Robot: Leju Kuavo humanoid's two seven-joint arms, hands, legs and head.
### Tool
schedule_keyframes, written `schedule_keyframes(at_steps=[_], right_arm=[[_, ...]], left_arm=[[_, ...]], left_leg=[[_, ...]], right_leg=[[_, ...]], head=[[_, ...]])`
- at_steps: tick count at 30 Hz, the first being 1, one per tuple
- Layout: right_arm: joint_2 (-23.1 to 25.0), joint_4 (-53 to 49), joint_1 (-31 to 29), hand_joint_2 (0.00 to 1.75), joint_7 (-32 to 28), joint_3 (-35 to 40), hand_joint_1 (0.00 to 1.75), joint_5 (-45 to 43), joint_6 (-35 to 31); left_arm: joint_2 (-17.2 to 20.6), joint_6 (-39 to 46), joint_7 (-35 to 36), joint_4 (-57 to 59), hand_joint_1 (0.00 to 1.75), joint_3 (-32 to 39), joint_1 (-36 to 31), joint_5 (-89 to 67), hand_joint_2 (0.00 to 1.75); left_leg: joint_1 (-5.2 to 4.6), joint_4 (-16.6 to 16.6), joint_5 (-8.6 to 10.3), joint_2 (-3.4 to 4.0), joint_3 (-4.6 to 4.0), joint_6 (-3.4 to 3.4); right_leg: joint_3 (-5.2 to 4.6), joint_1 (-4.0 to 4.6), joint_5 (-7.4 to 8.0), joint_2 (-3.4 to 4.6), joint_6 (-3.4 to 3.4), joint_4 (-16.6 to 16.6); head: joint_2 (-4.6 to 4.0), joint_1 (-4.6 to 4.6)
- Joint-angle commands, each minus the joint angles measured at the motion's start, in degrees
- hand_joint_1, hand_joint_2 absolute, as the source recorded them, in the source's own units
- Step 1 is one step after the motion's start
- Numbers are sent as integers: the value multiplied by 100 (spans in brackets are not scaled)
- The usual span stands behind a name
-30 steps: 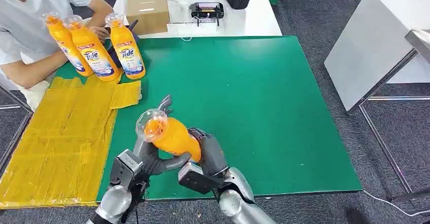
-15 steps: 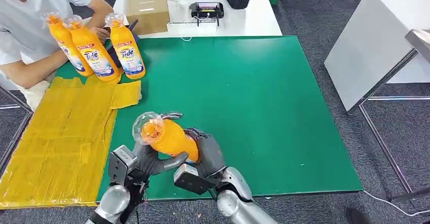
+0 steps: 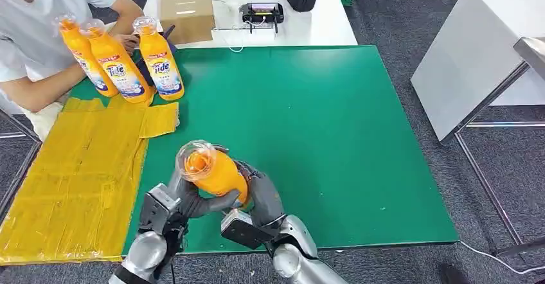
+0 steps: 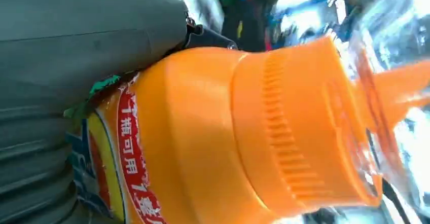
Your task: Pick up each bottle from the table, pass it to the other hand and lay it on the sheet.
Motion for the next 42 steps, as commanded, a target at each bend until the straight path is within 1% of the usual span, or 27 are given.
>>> schedule_keyframes(at_steps=[1,2,3,4,5,6,7,8,10,13,14,15,16,18,19,22,23,24,26,29,32,35,36,39,40,41,42], right_arm=[[-250,-1991,716,0,-31,-1492,0,-529,-366],[-275,-2425,871,0,114,-1668,0,-572,-250],[-301,-2519,893,0,173,-1679,0,-549,-212],[-221,-2748,994,0,189,-1874,0,-655,-224],[-229,-3063,1077,0,215,-2031,0,-727,-154],[-237,-3273,1124,0,211,-2118,0,-699,-128],[-222,-3508,1195,0,140,-2198,0,-635,-187],[-235,-3662,1238,0,207,-2223,0,-571,-132],[-235,-3662,1238,0,207,-2223,0,-571,-132],[-203,-3599,1245,0,203,-2201,0,-575,-135],[-203,-3599,1245,0,203,-2201,0,-575,-135],[-203,-3599,1245,0,203,-2201,0,-575,-135],[-185,-3617,1238,0,50,-2206,0,-611,-163],[-249,-3925,1281,0,70,-2187,0,-686,-15],[-267,-4064,1287,0,132,-2200,0,-819,151],[-273,-4099,1214,0,157,-2191,0,-953,382],[-256,-4067,1185,0,156,-2212,0,-1007,407],[-260,-3998,1123,175,157,-2198,0,-1002,419],[-257,-3826,1020,175,182,-2194,0,-1034,461],[-250,-3597,889,175,193,-2127,0,-1018,512],[-239,-3475,815,175,202,-2084,0,-1032,529],[-253,-3388,753,175,218,-2036,0,-1059,567],[-254,-3377,746,175,219,-2029,0,-1059,567],[-296,-3245,669,175,323,-1960,0,-955,622],[-288,-3199,661,175,347,-1968,0,-942,621],[-288,-3199,661,175,347,-1968,0,-942,621],[-290,-3196,666,175,345,-1969,0,-943,620]], left_arm=[[669,1030,1344,362,175,500,-1480,-3583,175],[661,1035,1636,623,175,512,-1680,-4267,175],[639,1027,1624,693,175,520,-1719,-4284,175],[701,933,2164,918,175,425,-1869,-5335,175],[772,581,2501,1214,175,352,-2090,-5803,175],[848,377,2793,1479,175,289,-2278,-6249,175],[870,259,2903,1722,175,260,-2458,-6446,175],[856,282,2870,1908,175,292,-2570,-6458,175],[856,282,2870,1908,175,292,-2570,-6458,175],[848,284,2867,1877,175,289,-2537,-6459,175],[848,284,2867,1877,175,289,-2537,-6459,175],[848,284,2867,1877,175,289,-2537,-6459,175],[928,-47,3076,1943,175,169,-2612,-6751,175],[1001,-540,3244,2615,175,29,-3051,-7107,175],[1006,-757,3268,3190,175,-61,-3336,-7281,175],[956,-884,3220,4541,175,-129,-3792,-7361,175],[924,-881,3234,4979,175,-114,-3889,-7372,175],[902,-1024,3252,5398,175,-62,-3953,-7313,175],[922,-919,3288,5901,175,35,-3929,-7324,175],[960,-1135,3327,6445,175,228,-3819,-7177,175],[987,-1217,3431,6646,175,315,-3712,-7138,175],[1002,-1286,3480,6737,175,464,-3638,-7048,175],[1004,-1302,3486,6746,175,501,-3622,-7022,175],[1035,-1348,3650,6751,175,585,-3561,-6991,175],[1041,-1200,3730,6682,143,635,-3518,-6980,175],[1041,-1200,3730,6682,143,635,-3518,-6980,175],[1023,-1203,3729,6679,143,632,-3522,-6980,175]], left_leg=[[7,7,2,-28,-7,-8],[12,13,0,-45,-4,-12],[8,10,5,-43,-9,-10],[14,16,-2,-48,-2,-13],[6,4,5,-32,1,-9],[11,10,0,-43,7,-13],[9,10,1,-38,2,-11],[11,11,-1,-40,5,-12],[4,5,6,-31,-1,-8],[7,4,2,-20,6,-9],[12,8,-4,-28,15,-12],[6,2,2,-21,10,-9],[6,3,1,-15,9,-8],[8,6,1,-19,7,-9],[8,9,4,-26,1,-9],[14,13,2,-41,10,-14],[9,4,5,-23,13,-11],[4,1,7,-13,8,-9],[6,-2,7,-4,18,-13],[10,-3,4,10,33,-19],[7,-4,5,18,25,-16],[17,4,-3,9,32,-21],[8,-1,8,11,14,-15],[8,-1,8,11,11,-15],[15,1,2,7,21,-18],[7,-3,8,10,13,-15],[12,-1,4,10,23,-19]], right_leg=[[0,5,-6,-8,-9,7],[7,8,-13,-14,-13,12],[2,6,-9,-20,-9,9],[12,10,-15,-14,-13,13],[8,2,-6,-9,-8,5],[21,6,-13,-9,-12,7],[16,5,-10,-9,-9,9],[20,6,-9,-7,-9,9],[8,1,-2,-11,-4,6],[13,4,-1,3,-4,1],[26,8,-8,5,-8,2],[16,3,-2,2,-4,1],[15,3,-1,6,-4,1],[12,5,-2,5,-5,3],[8,5,-3,-4,-5,6],[19,9,-7,-6,-11,8],[15,5,-1,3,-8,3],[8,2,4,6,-5,2],[14,3,14,16,-21,-2],[26,6,12,40,-26,-5],[17,4,14,37,-22,-2],[30,12,6,42,-27,-1],[10,6,14,26,-21,1],[9,5,15,32,-21,0],[24,10,10,39,-25,-2],[14,4,15,31,-21,-1],[26,7,13,43,-26,-2]], head=[[0,0],[0,2],[0,0],[0,0],[0,0],[0,2],[0,-2],[0,2],[0,2],[0,-2],[0,2],[0,0],[0,0],[0,2],[0,0],[0,2],[0,2],[0,0],[0,0],[0,2],[0,0],[0,0],[0,2],[0,2],[0,2],[0,0],[0,4]])
